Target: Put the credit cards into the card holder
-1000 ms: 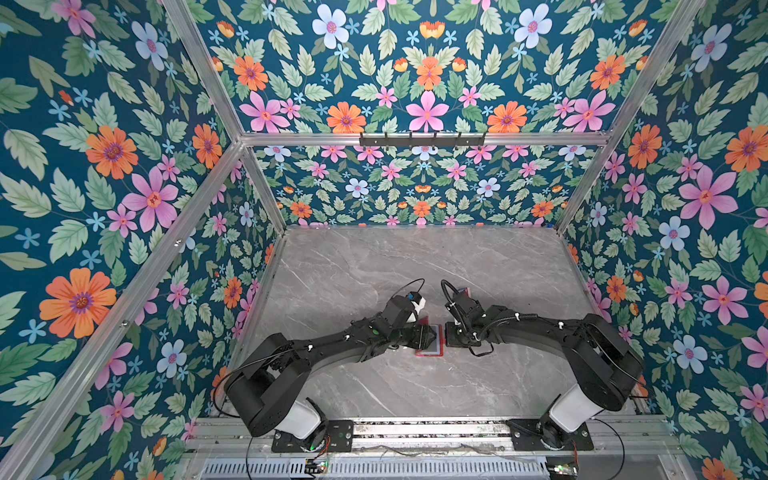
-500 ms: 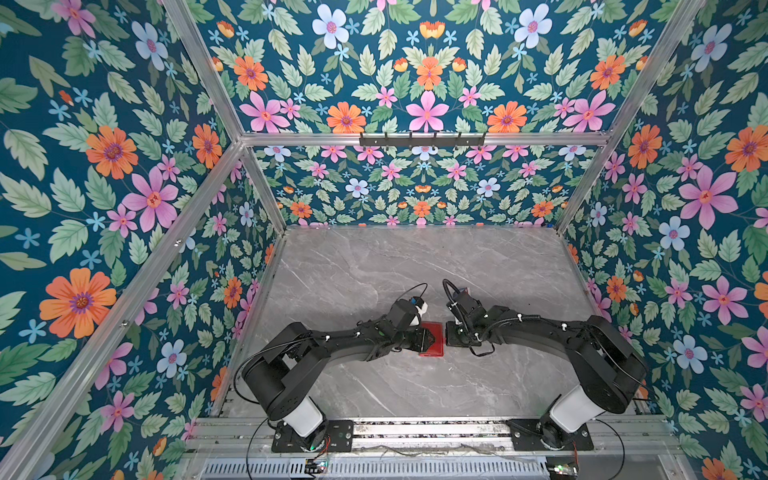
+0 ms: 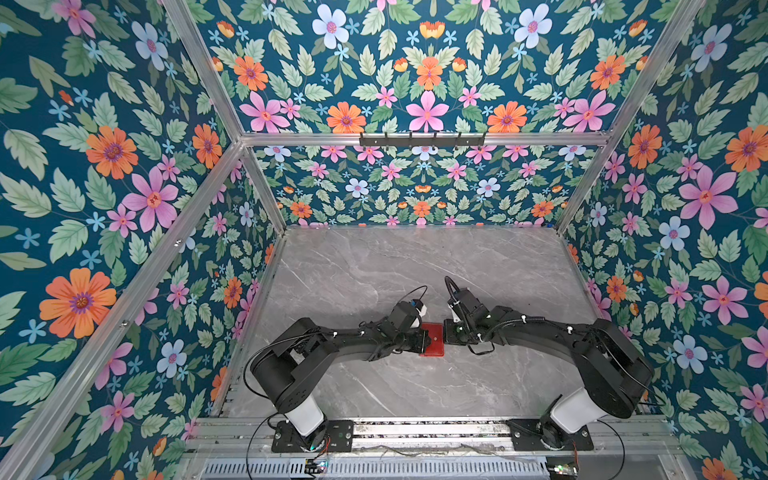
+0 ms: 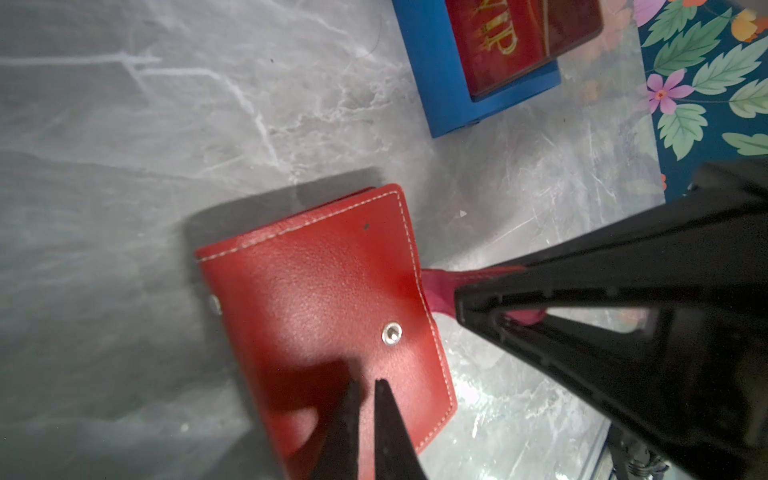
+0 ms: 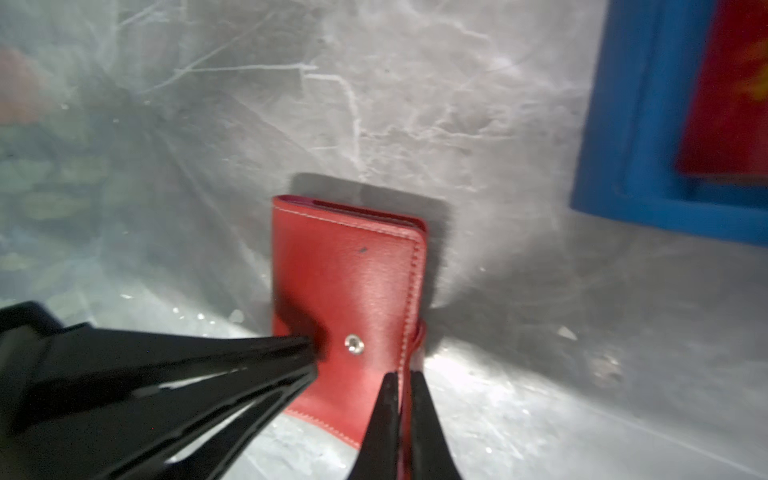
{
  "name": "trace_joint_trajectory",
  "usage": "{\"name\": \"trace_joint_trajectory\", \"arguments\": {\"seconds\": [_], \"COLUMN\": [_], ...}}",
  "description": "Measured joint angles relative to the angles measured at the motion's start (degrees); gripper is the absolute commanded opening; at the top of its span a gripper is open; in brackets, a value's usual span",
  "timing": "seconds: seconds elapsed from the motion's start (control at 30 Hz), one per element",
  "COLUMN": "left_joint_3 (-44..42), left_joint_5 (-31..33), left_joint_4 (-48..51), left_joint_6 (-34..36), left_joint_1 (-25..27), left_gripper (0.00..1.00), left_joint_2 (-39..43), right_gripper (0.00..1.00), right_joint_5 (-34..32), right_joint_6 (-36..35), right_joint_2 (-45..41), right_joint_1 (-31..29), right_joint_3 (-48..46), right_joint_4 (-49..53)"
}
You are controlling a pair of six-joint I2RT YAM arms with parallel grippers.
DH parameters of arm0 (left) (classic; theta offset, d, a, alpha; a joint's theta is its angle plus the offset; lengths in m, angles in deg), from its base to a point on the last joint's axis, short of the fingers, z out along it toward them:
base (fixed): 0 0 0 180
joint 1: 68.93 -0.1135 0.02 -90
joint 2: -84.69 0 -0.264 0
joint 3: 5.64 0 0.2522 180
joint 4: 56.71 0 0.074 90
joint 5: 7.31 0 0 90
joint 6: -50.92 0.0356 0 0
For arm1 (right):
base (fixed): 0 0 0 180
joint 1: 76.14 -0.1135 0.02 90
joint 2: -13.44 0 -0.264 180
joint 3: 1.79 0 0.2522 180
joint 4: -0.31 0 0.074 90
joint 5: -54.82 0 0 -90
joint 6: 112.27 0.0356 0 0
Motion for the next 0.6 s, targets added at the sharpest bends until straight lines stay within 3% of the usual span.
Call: {"name": "trace_joint_trajectory", "arguments": {"seconds": [0.17, 0.53, 0.6], "left_joint_3": [-0.15, -0.26, -0.26], "left_joint_5": [0.33, 1.16, 1.31], "left_joint_4": [-0.35, -0.24, -0.20], "left_joint_6": [-0.20, -0.50, -0.61], "left_joint_1": [0.04, 0.31, 0.33], "left_gripper": [0.12, 0.12, 0.11], "left_joint_2": [-0.04, 0.07, 0.07], "right_gripper": [0.09, 0.39, 0.41], "right_joint_5": [2.38, 6.29, 6.36], "right_joint_6": [0.11, 1.16, 1.16], "right_joint_2": [1.62, 3.15, 2.32], "right_joint_1": [0.02, 0.04, 0.11], "right_joint_3": [0.13, 0.66, 0.66], "right_joint_4": [-2.27, -5.35, -5.40]}}
